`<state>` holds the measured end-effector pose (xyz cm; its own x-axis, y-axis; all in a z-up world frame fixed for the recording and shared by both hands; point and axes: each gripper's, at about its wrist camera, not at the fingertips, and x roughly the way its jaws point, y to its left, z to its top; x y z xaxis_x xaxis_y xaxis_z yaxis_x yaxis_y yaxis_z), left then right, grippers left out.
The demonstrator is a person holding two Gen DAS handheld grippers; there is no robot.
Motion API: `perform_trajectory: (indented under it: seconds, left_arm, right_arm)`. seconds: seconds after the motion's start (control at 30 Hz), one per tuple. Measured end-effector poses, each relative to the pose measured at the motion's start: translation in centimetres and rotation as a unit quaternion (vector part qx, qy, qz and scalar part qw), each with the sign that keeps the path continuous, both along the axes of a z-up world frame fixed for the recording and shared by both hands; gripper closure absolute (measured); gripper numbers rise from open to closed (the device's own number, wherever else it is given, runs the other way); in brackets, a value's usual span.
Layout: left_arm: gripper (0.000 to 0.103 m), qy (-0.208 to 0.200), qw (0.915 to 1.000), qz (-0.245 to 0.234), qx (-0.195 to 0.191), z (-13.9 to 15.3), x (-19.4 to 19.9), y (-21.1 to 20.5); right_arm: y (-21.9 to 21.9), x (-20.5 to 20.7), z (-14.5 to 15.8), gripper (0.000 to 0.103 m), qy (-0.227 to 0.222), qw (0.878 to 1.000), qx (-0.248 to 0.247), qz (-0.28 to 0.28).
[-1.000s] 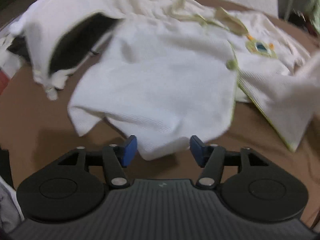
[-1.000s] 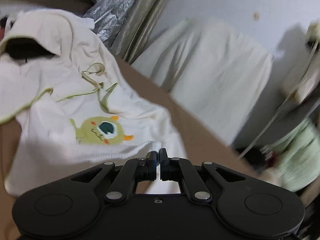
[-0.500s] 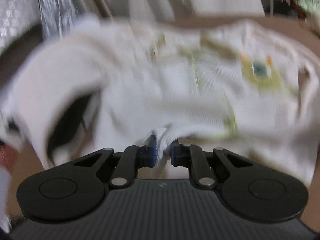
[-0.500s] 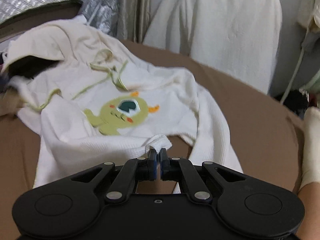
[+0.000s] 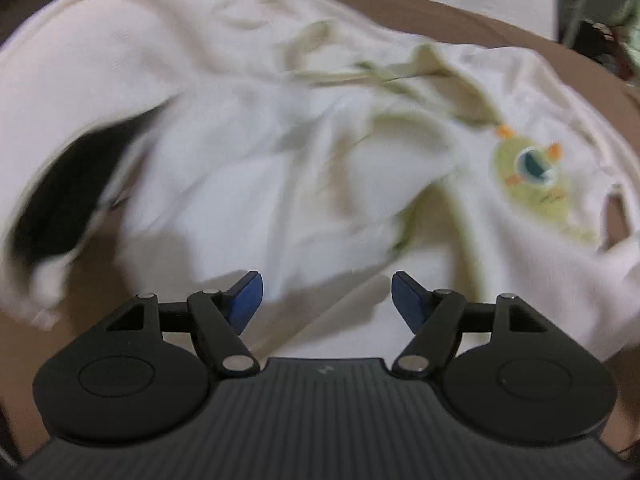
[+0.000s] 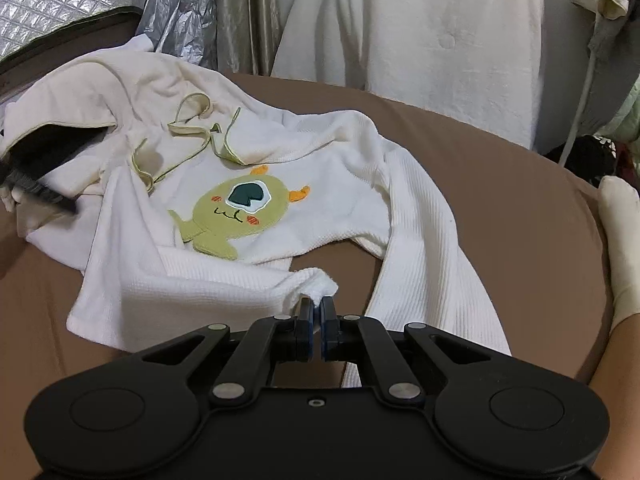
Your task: Fold clothes
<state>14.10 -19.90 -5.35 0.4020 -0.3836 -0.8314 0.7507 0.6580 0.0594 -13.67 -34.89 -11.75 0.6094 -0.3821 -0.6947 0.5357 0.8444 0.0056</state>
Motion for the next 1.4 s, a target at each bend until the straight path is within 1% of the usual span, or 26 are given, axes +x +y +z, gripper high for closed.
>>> perform_trajectory:
  seconds: [0.03,0.1,0.13,0.17,0.27,0.33,0.37,0.43,0.47,0.53,0.57,0.6,0.63,0.67,0.7,0.77,0.83,0.87,0.93,1.0,1.07,1.13,1.2,1.3,1.37,1.4]
  left_arm:
    - [0.030,-0.012,0.9996,0.024,-0.009,0.4,0.2,2.2]
    - [0.020,-0.041,0.9951,0.085,-0.029,1.5,1.8,6.1]
    - [0.013,-0.038,0.9929,0.104,-0.043,1.7,2.6,7.9]
    - [0.012,-0.032,0.9904,0.122,-0.056,1.9,3.5,9.5]
    - [0.012,0.055,0.9823,0.142,-0.109,0.7,5.5,13.1]
    - [0.012,0.062,0.9822,0.134,-0.116,0.1,4.8,13.3]
    - [0.012,0.042,0.9863,0.119,-0.106,0.0,4.1,12.5]
    - [0.011,-0.012,0.9946,0.073,-0.072,-0.6,1.8,10.4]
    - [0.004,-0.031,0.9966,0.051,-0.056,-1.1,0.7,9.4]
    - [0.001,-0.051,0.9986,0.006,-0.015,-3.2,-0.7,6.6]
    - [0.004,-0.071,0.9974,-0.001,0.012,-4.3,-1.1,5.2]
    - [0.010,-0.099,0.9945,0.010,0.034,-5.4,-1.2,4.1]
    - [0.049,-0.111,0.9927,0.029,0.037,-5.9,-1.0,3.6]
    - [0.087,-0.068,0.9956,0.061,0.020,-6.0,0.2,3.9]
    - [0.087,-0.017,0.9954,0.094,0.001,-6.2,1.4,4.2]
    - [0.092,0.034,0.9888,0.137,-0.049,-4.8,2.4,6.1]
    - [0.093,0.028,0.9865,0.142,-0.077,-2.6,1.9,7.8]
    - [0.093,0.016,0.9861,0.143,-0.084,-1.2,1.7,8.9]
    - [0.094,-0.012,0.9849,0.144,-0.096,1.7,1.3,11.0]
    - [0.095,-0.016,0.9798,0.159,-0.121,5.2,1.6,14.2]
    - [0.097,-0.022,0.9777,0.165,-0.128,8.0,2.4,17.4]
    - [0.097,-0.025,0.9790,0.166,-0.116,10.3,3.0,20.1]
    - [0.099,-0.014,0.9810,0.164,-0.103,11.0,3.7,22.5]
    - [0.103,-0.025,0.9779,0.194,-0.075,10.9,4.2,25.9]
    - [0.103,-0.067,0.9717,0.224,-0.029,9.9,4.3,27.4]
    - [0.103,-0.059,0.9708,0.231,-0.025,9.4,4.5,27.9]
  right_arm:
    - [-0.1,0.2,-0.2,0.099,0.009,1.000,-0.002,-0.004]
    - [-0.3,0.8,-0.7,0.099,0.026,1.000,-0.003,-0.010]
    - [-0.5,1.1,-1.0,0.099,0.035,0.999,0.000,-0.012]
    - [-0.6,1.2,-1.0,0.099,0.037,0.999,-0.001,-0.013]
    - [-0.6,1.3,-1.1,0.099,0.040,0.999,-0.003,-0.017]
    - [-0.6,1.3,-1.1,0.099,0.041,0.999,0.000,-0.020]
    - [-0.7,1.2,-1.2,0.098,0.041,0.999,0.003,-0.022]
    - [-0.8,1.0,-1.3,0.098,0.042,0.999,0.009,-0.025]
    - [-0.9,0.9,-1.3,0.098,0.037,0.999,0.014,-0.023]
    - [-1.0,0.6,-1.2,0.098,0.026,0.999,0.024,-0.020]
    - [-1.2,0.4,-1.5,0.098,0.018,0.999,0.029,-0.015]
    - [-1.3,0.2,-1.7,0.098,0.011,0.999,0.035,-0.009]
    - [-1.4,0.0,-2.0,0.098,0.003,0.999,0.040,-0.004]
    - [-1.6,-0.2,-2.2,0.098,-0.005,0.999,0.045,0.001]
    - [-1.5,-0.1,-2.7,0.099,0.005,0.998,0.054,0.009]
    - [-0.9,0.0,-3.3,0.098,0.026,0.998,0.053,0.024]
    - [0.9,-0.6,-2.6,0.099,0.016,0.998,0.029,0.050]
    - [1.4,-1.2,-2.1,0.099,0.000,0.998,0.033,0.056]
    - [2.0,-2.7,-0.8,0.099,-0.037,0.995,0.069,0.054]
    - [2.8,-4.2,1.0,0.099,-0.074,0.991,0.087,0.066]
    - [4.2,-5.6,3.4,0.099,-0.103,0.986,0.096,0.095]
    - [6.3,-6.7,5.7,0.099,-0.116,0.979,0.105,0.135]
    - [8.6,-7.6,7.5,0.099,-0.120,0.969,0.125,0.174]
    - [11.5,-8.9,8.9,0.099,-0.121,0.959,0.159,0.203]
    - [12.1,-9.4,8.8,0.099,-0.141,0.947,0.201,0.208]
    - [11.8,-9.6,8.4,0.099,-0.152,0.939,0.234,0.203]
